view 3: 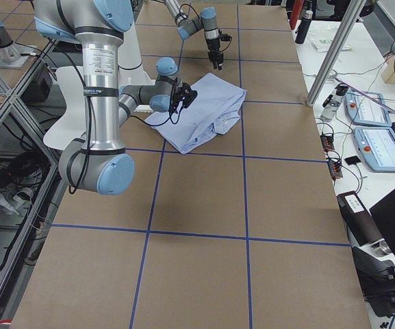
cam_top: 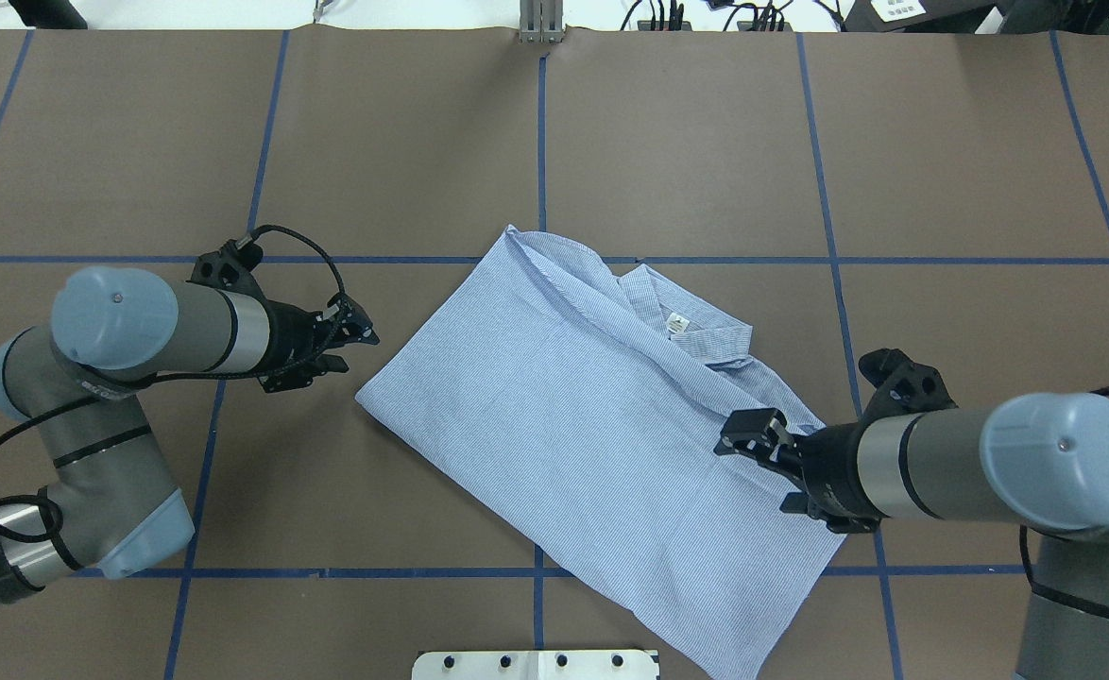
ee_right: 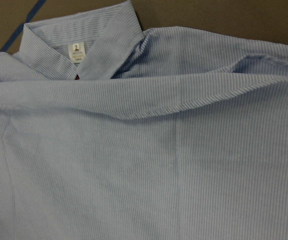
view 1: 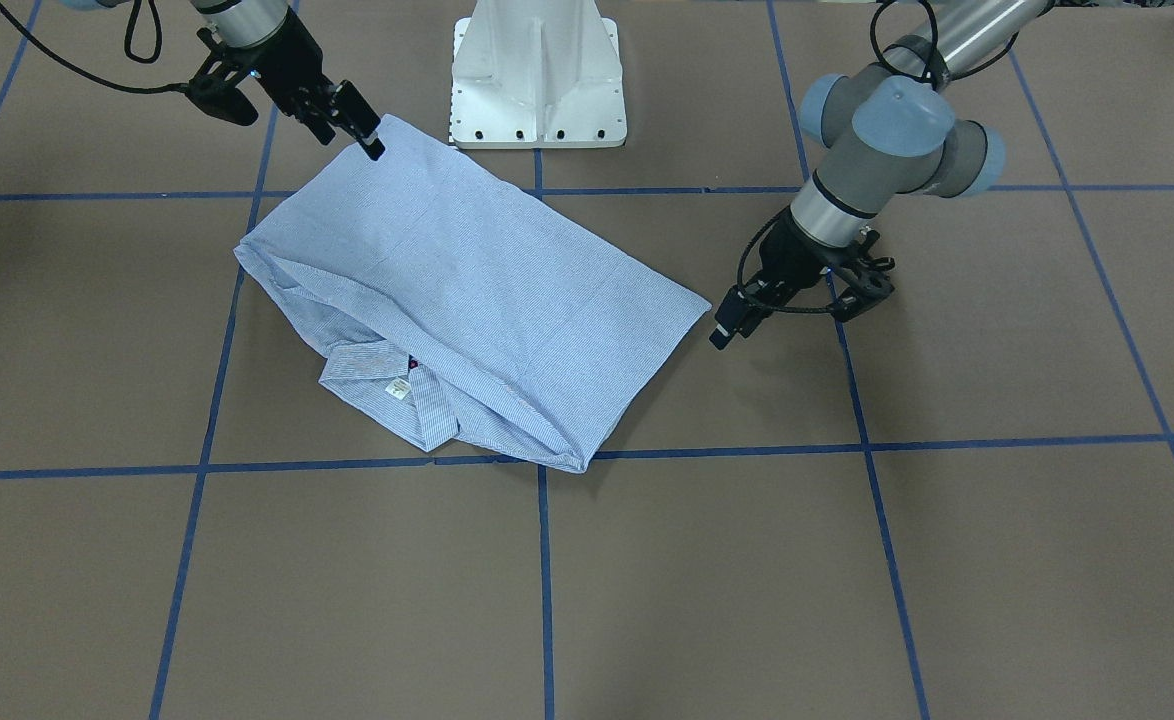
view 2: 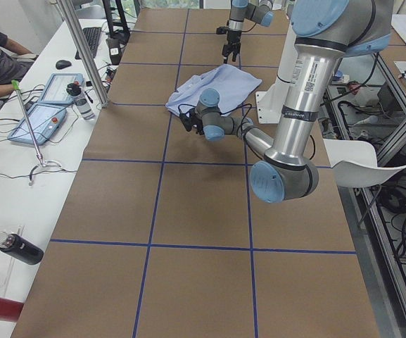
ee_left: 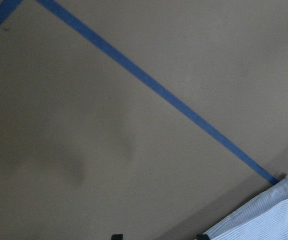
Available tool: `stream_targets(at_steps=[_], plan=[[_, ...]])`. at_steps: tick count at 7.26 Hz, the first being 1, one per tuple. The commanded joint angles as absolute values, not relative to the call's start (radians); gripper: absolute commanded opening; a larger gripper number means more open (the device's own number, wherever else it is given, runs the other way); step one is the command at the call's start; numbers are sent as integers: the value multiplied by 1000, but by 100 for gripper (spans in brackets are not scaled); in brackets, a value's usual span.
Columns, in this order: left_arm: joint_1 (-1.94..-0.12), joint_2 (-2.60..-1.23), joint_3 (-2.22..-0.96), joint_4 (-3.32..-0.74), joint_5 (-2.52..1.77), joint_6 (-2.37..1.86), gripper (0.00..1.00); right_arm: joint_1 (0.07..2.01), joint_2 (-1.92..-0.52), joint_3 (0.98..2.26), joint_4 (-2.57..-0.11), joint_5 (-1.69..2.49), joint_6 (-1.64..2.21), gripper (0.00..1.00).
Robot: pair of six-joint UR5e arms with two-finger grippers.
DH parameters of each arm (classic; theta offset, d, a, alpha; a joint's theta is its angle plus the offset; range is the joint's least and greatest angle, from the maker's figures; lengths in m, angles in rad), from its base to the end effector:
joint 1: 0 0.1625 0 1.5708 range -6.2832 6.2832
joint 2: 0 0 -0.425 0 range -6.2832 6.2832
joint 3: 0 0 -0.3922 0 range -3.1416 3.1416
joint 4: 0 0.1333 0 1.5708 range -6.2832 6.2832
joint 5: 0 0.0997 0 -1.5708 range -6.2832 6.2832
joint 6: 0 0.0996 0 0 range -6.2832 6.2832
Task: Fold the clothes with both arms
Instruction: 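Lower the left gripper to the shirt edge nearest it while the right gripper holds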
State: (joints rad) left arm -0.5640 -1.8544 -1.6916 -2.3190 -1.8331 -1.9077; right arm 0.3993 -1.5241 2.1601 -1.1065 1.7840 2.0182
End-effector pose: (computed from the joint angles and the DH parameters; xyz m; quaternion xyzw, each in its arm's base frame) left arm 0.4563 -0.4158 0.3642 -0.0477 0.5492 -0.2978 0.7794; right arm -0.3869 -0.2851 0.3093 -0.1032 -0.5175 0.2975 0.7956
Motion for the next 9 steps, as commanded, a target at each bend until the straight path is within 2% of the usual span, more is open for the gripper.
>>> stream_targets(at_steps=[1,5,7,8,9], plan=[[-525,-1804,-1716,-2318,-1807,-1925,60,431,-1462,2099,-1108,1796,2017,100],[-480,-1819,-1713,-2316,-1776,-1951,60,433,-1457,2099,-1108,1796,2017,100],[-473,-1876,-1712,-2214,-1770,-1953,57,434,-1457,2102,-1108,1798,2017,100],[-465,-1879,-1713,-2197,-1754,-1954,42,434,-1457,2099,-1108,1798,2017,100],[-466,-1872,-1713,-2197,-1753,-1963,1,437,-1457,2102,-1108,1798,2017,100]])
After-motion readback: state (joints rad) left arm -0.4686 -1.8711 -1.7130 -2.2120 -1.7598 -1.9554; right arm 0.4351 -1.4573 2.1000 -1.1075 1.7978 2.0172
